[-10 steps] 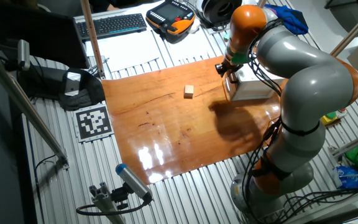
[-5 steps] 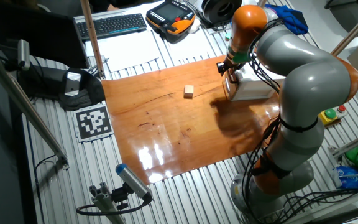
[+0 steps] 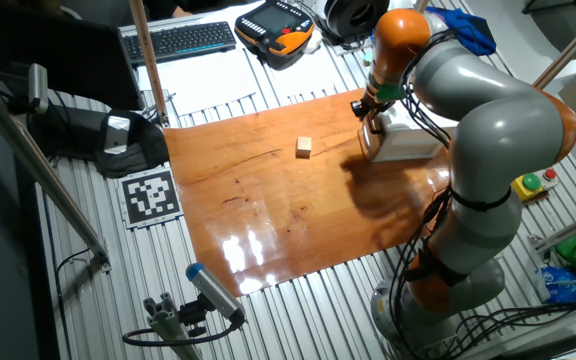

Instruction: Put things in the drawer

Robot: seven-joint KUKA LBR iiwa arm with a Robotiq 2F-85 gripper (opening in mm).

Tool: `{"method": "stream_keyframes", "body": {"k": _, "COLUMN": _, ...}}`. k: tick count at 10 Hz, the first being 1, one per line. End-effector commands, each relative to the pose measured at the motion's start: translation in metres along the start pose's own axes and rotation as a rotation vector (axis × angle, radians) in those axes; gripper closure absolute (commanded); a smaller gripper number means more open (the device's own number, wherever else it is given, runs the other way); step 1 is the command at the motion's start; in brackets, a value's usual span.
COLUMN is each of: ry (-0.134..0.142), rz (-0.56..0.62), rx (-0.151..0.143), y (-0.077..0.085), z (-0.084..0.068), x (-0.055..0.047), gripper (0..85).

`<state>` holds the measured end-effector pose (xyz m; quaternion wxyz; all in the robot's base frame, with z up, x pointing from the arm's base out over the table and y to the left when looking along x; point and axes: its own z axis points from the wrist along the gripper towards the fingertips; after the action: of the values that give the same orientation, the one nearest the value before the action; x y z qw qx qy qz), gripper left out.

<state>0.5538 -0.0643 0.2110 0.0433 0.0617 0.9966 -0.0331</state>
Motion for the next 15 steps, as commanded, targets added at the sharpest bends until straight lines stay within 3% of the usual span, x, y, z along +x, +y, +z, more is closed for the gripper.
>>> {"method": "stream_keyframes", "body": {"k": 1, "ry": -0.001, "rz": -0.004, "rx": 0.000, "y": -0.002, "z": 0.000, "x": 0.001, "gripper": 51.0}}
{"method": "stream_keyframes", "body": {"k": 2, "ry": 0.007, "rz": -0.019, "rx": -0.013, "y": -0.003, "z": 0.001, "x": 0.001, "gripper": 85.0}}
{"method": "stream_keyframes", "body": {"k": 8, "ry": 0.011, "rz": -0.055, "rx": 0.000, "y": -0.003, "z": 0.004, "x": 0.000, "gripper": 85.0}}
{"method": "stream_keyframes", "body": {"k": 11, "ry": -0.003, "rz": -0.058, "rx": 0.000, "y": -0.008, "z": 0.015, "x": -0.002, "gripper": 85.0}}
{"method": "stream_keyframes", "body": {"k": 15, "ry": -0.020, "rz": -0.029, "rx": 0.001, "y": -0.010, "z": 0.019, "x": -0.002, "gripper": 85.0}}
